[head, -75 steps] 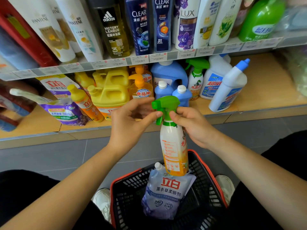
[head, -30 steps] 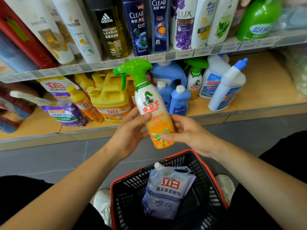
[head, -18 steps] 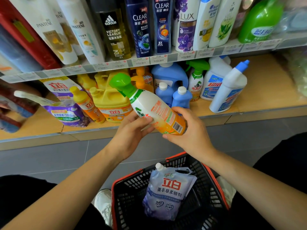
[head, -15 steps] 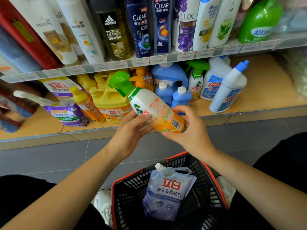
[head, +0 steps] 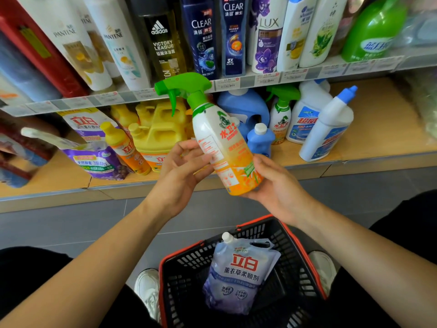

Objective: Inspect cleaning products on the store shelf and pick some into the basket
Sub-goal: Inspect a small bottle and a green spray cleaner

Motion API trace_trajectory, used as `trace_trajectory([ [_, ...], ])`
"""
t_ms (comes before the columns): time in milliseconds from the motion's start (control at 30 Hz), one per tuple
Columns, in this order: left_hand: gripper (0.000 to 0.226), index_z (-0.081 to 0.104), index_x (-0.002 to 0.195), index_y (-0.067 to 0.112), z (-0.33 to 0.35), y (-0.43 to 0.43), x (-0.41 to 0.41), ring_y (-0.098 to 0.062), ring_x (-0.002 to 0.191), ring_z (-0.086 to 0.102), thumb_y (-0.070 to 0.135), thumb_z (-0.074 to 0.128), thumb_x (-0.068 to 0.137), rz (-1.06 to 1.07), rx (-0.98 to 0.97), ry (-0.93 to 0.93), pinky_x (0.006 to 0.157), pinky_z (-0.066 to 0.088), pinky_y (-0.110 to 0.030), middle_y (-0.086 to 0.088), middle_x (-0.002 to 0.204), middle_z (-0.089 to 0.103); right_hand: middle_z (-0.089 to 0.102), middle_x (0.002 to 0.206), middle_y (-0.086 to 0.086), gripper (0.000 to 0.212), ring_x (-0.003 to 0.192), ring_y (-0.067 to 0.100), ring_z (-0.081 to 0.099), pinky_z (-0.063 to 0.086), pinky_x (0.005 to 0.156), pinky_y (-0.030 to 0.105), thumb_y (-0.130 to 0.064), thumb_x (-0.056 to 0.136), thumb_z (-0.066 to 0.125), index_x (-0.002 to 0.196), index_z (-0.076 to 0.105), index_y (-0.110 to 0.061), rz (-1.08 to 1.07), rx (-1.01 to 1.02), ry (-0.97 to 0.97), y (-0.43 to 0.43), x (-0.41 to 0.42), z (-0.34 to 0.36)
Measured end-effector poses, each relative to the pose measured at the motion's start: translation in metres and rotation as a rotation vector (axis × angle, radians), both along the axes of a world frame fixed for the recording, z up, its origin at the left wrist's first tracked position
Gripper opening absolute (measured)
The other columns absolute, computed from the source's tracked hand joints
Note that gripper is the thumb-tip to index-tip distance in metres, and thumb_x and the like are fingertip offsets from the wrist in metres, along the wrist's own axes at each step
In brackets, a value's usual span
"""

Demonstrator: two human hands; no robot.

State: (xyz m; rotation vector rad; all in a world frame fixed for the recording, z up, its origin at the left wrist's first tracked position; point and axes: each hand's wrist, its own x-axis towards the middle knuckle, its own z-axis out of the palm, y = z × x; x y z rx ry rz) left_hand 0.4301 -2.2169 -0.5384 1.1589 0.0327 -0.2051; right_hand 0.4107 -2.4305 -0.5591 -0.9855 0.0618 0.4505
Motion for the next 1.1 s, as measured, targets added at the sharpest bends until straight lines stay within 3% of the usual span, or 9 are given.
trace_trajectory([
  [167,0.046,0.059,0.131,0.007,0.003,-0.001,-0.002,-0.022,0.109,0.068,0.009,0.066,0.085,-0.080,0.047,-0.043,0.090,0.056,-0.033,-0.008,0.116,0.070,0.058,0.140,0.017,0.051,0.130,0.036,0.055,0.050,0.098,0.056,-0.041,0.097,0.048,0.139,0.054,-0.012,0.128,0.082,0.103,-0.001,0.004,-0.001],
  [300,0.055,0.054,0.136,0.001,0.002,0.000,-0.002,-0.029,0.113,0.067,0.004,0.068,0.083,-0.061,0.070,-0.028,0.097,0.056,-0.041,-0.017,0.120,0.070,0.061,0.137,0.016,0.049,0.128,0.036,0.056,0.051,0.099,0.057,-0.041,0.098,0.047,0.138,0.055,-0.014,0.132,-0.005,0.072,-0.002,0.006,-0.002],
  [467,0.063,0.050,0.138,0.001,-0.001,-0.002,-0.003,-0.036,0.119,0.065,-0.001,0.071,0.079,-0.037,0.095,-0.061,0.098,0.056,-0.046,-0.023,0.130,0.065,0.064,0.134,0.005,0.057,0.124,0.029,0.061,0.052,0.097,0.056,-0.032,0.084,0.073,0.138,0.054,-0.023,0.100,-0.104,-0.069,0.003,0.004,-0.005],
  [567,0.064,0.053,0.130,0.006,0.001,-0.006,-0.004,-0.033,0.114,0.068,-0.002,0.077,0.072,0.034,0.140,-0.089,0.094,0.058,-0.046,-0.013,0.122,0.070,0.066,0.126,-0.007,0.069,0.117,0.024,0.066,0.056,0.092,0.056,-0.018,0.072,0.082,0.134,0.055,-0.028,-0.029,-0.210,-0.106,0.007,0.003,-0.007],
  [700,0.066,0.058,0.122,0.012,0.005,-0.014,-0.005,-0.025,0.095,0.070,0.014,0.090,0.065,0.149,0.274,-0.153,0.078,0.061,-0.038,-0.018,0.112,0.068,0.065,0.125,0.002,0.058,0.112,0.031,0.068,0.057,0.084,0.056,-0.020,0.072,0.084,0.124,0.061,-0.032,-0.074,-0.142,-0.114,0.010,0.001,-0.010],
  [833,0.065,0.060,0.130,0.007,0.010,-0.010,0.000,-0.047,0.111,0.061,0.030,0.081,0.072,0.033,0.298,-0.214,0.091,0.055,-0.057,-0.020,0.121,0.068,0.061,0.133,0.015,0.057,0.118,0.040,0.063,0.056,0.085,0.056,-0.023,0.081,0.076,0.135,0.055,-0.023,0.029,0.031,-0.016,0.009,-0.002,-0.010],
  [967,0.072,0.052,0.135,0.005,0.014,-0.007,0.001,-0.028,0.108,0.067,0.020,0.080,0.070,-0.013,0.220,-0.180,0.087,0.055,-0.041,-0.015,0.126,0.067,0.058,0.138,0.018,0.047,0.121,0.044,0.060,0.056,0.086,0.048,-0.030,0.094,0.061,0.139,0.053,-0.022,0.116,0.054,0.006,0.004,0.000,-0.006],
  [1100,0.065,0.050,0.132,0.008,0.014,-0.007,0.001,-0.028,0.104,0.070,0.003,0.081,0.075,-0.018,0.187,-0.173,0.086,0.058,-0.039,-0.016,0.120,0.071,0.059,0.137,0.019,0.044,0.122,0.048,0.057,0.056,0.083,0.044,-0.033,0.099,0.052,0.141,0.052,-0.022,0.130,0.026,0.031,0.004,0.002,-0.004],
])
